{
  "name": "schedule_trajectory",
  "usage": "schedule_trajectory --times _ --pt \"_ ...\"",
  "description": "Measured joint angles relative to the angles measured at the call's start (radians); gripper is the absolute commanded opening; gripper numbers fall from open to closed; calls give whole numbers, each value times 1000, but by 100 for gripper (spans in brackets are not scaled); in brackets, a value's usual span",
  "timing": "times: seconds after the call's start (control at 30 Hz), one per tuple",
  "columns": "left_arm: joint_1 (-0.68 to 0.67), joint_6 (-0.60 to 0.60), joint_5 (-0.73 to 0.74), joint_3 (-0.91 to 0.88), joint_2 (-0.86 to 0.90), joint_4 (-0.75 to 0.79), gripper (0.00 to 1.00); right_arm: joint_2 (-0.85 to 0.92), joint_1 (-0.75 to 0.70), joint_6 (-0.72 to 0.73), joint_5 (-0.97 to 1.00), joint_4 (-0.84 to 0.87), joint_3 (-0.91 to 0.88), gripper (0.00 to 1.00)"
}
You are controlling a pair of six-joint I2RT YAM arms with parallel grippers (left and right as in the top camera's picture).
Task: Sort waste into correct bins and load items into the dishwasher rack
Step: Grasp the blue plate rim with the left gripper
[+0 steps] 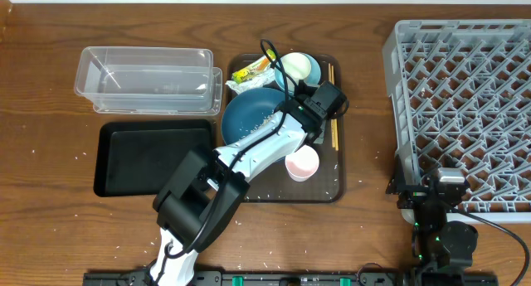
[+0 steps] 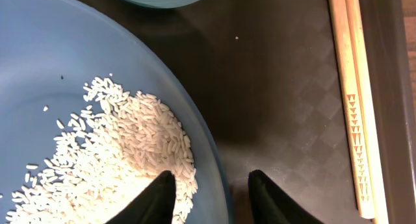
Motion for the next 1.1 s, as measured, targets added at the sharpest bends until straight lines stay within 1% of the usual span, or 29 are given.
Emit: schedule_trajectory --times 0.1,0.23,0.37,0.4,0.43,0.57,1.1 --pt "0 -2 0 0 0 -6 29 0 0 0 0 0 0 99" --pt "0 0 -1 0 0 -13 22 0 0 0 0 0 0 99" --pt "0 0 0 0 0 -19 19 0 0 0 0 0 0 99" --pt "0 1 0 0 0 -21 13 0 0 0 0 0 0 99" --pt "0 -1 0 0 0 -23 10 0 0 0 0 0 0 99" --pt "-2 1 2 0 0 -32 6 0 0 0 0 0 0 99" --pt "-3 1 -3 3 -4 -45 6 0 0 0 0 0 0 99"
